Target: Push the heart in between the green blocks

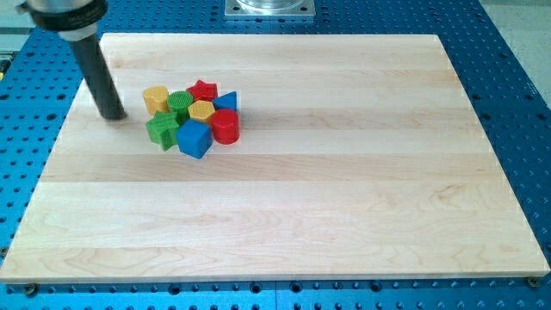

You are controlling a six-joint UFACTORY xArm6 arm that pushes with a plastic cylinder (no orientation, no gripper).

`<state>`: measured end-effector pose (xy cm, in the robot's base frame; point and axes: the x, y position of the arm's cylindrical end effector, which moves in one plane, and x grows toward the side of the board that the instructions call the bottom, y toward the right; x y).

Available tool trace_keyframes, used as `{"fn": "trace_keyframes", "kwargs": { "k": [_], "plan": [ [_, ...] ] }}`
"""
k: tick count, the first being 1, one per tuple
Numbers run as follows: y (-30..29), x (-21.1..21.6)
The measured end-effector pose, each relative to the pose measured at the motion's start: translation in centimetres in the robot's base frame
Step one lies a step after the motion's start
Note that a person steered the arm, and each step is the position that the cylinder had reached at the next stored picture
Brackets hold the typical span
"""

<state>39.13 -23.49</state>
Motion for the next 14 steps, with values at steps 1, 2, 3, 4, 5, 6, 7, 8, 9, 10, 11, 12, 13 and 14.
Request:
{"fn": "trace_keyframes", "kwargs": {
  "k": [1, 2, 3, 4, 5, 6, 7, 8, 9, 10, 11, 12, 13, 14],
  "plan": [
    [3.3, 0.7],
    [7.3, 0.1],
    [8.9, -0.9],
    [4.8, -1.8],
    [1.5, -1.9],
    [-2.8, -6.1],
    [4.3, -6.2],
    [6.3, -8.8],
    [6.4, -9.2],
    [8.5, -7.2],
    [9.9, -7.2],
    [9.3, -5.9],
    [8.0, -3.6],
    [4.5, -4.6]
  ]
}}
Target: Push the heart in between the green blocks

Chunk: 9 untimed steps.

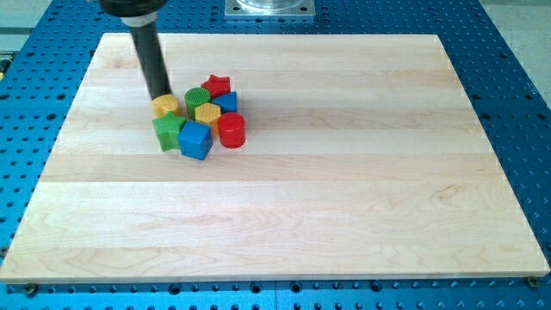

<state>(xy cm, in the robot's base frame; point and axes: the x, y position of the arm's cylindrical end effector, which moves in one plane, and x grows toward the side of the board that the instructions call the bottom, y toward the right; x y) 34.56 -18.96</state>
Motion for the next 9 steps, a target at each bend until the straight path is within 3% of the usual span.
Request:
{"fn": "trace_keyframes", "kwargs": {
  "k": [1, 4, 5, 6, 7, 9],
  "plan": [
    [-1.7, 0.5],
    [1.7, 3.3],
    [0.4, 2.2],
    [-1.0, -3.0],
    [4.4, -4.9],
    [8.4, -2.8]
  ]
}}
